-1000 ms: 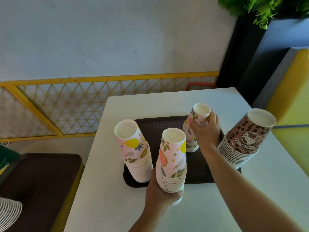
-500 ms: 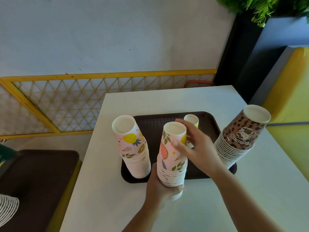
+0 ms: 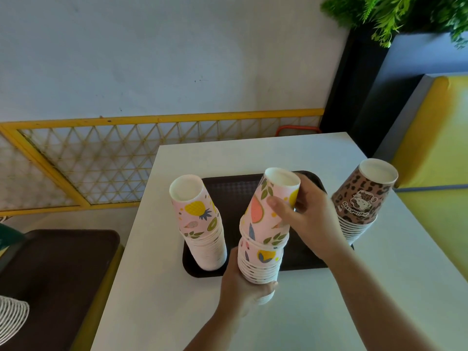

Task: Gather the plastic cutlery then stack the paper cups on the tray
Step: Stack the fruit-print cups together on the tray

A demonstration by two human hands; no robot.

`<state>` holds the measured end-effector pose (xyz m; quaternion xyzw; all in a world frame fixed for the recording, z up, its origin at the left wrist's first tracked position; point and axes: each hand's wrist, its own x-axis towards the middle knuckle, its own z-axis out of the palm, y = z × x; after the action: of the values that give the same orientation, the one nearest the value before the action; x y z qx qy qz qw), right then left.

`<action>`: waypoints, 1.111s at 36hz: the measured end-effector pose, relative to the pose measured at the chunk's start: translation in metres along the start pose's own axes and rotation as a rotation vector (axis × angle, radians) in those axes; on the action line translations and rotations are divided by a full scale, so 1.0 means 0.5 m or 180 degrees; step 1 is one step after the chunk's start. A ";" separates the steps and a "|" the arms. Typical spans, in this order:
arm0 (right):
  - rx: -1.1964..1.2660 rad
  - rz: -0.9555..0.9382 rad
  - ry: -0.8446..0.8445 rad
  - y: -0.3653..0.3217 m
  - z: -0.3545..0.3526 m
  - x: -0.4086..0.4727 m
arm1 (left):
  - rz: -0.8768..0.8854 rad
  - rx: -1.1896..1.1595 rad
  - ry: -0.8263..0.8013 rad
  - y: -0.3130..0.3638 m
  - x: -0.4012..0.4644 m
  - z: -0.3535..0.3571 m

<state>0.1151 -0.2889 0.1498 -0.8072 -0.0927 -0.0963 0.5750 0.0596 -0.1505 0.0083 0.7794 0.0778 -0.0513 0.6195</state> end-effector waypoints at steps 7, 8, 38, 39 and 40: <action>0.0696 -0.0029 0.0818 -0.033 -0.024 0.061 | 0.0003 0.0030 0.0043 -0.009 0.004 -0.002; 0.0791 -0.0047 0.0954 -0.035 -0.026 0.074 | 0.0004 0.0028 0.0047 -0.009 0.005 -0.003; -0.0198 0.0083 -0.0264 0.036 0.030 0.021 | 0.0004 -0.0170 0.0030 0.002 0.017 -0.007; -0.0285 0.0158 -0.0500 0.032 0.031 0.008 | 0.0010 -0.0173 0.0034 0.000 0.018 -0.007; -0.0349 0.0230 -0.0674 0.030 0.033 -0.002 | 0.0014 -0.0168 0.0039 -0.002 0.020 -0.006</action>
<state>0.1189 -0.2783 0.1308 -0.8459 -0.1184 0.0053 0.5200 0.0691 -0.1468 0.0061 0.7633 0.0811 -0.0430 0.6395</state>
